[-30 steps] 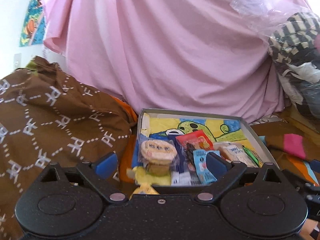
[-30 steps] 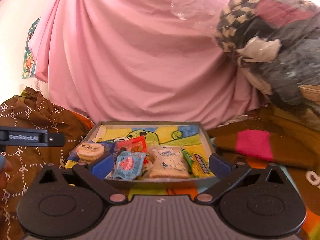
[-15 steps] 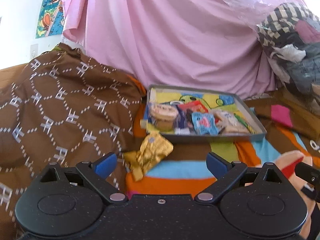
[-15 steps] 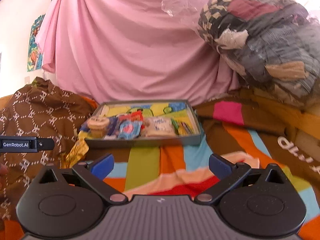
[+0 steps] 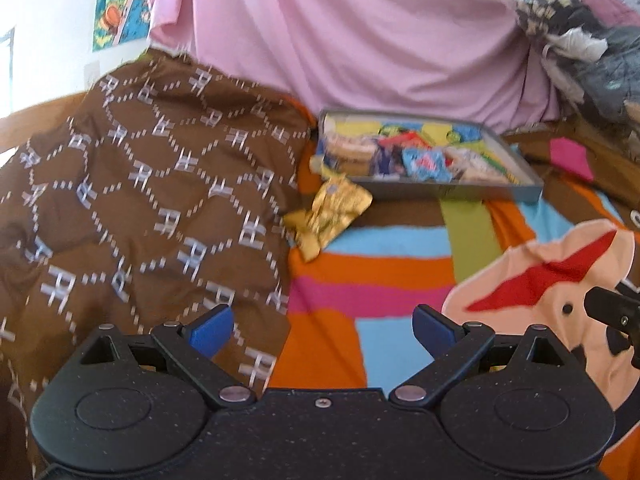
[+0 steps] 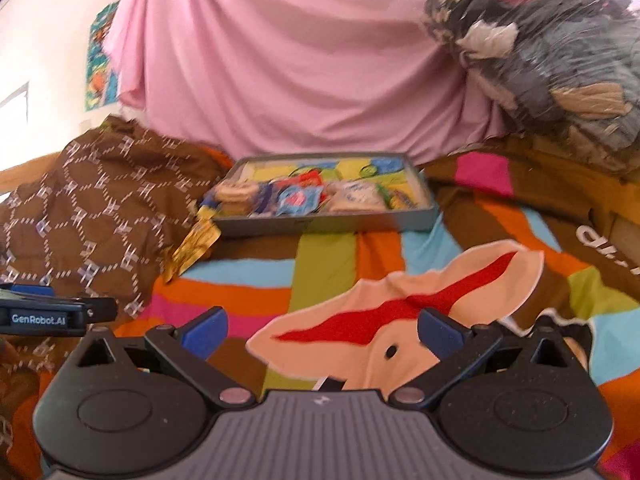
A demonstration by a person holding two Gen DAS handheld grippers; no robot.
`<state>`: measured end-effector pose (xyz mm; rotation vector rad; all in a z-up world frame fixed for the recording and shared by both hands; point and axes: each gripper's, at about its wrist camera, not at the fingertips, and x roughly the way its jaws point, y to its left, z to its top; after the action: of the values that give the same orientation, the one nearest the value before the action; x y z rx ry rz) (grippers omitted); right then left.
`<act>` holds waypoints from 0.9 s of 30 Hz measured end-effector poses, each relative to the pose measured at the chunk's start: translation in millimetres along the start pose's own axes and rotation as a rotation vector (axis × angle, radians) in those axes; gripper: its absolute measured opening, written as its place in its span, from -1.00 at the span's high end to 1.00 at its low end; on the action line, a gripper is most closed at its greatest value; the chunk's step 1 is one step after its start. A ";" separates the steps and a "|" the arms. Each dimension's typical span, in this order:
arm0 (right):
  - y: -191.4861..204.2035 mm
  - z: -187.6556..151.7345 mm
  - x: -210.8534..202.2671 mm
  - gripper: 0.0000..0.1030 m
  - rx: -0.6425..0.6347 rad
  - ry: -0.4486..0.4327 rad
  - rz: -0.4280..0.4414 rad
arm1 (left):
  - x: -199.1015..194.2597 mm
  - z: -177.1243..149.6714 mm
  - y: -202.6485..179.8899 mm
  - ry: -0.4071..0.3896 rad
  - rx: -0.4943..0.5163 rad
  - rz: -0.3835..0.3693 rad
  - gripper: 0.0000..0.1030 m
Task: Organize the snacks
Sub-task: 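Withdraw both tools from the tray back over the bedspread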
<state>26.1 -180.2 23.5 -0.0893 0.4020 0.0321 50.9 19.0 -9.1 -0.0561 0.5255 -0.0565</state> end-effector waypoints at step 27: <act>6.5 -16.7 6.1 -1.00 -0.020 0.073 0.038 | -1.3 -15.4 -1.9 0.090 0.033 0.035 -0.86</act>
<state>24.9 -175.2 5.3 -0.1030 0.4764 0.0701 41.9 16.5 -21.6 -0.0122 0.6148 -0.0340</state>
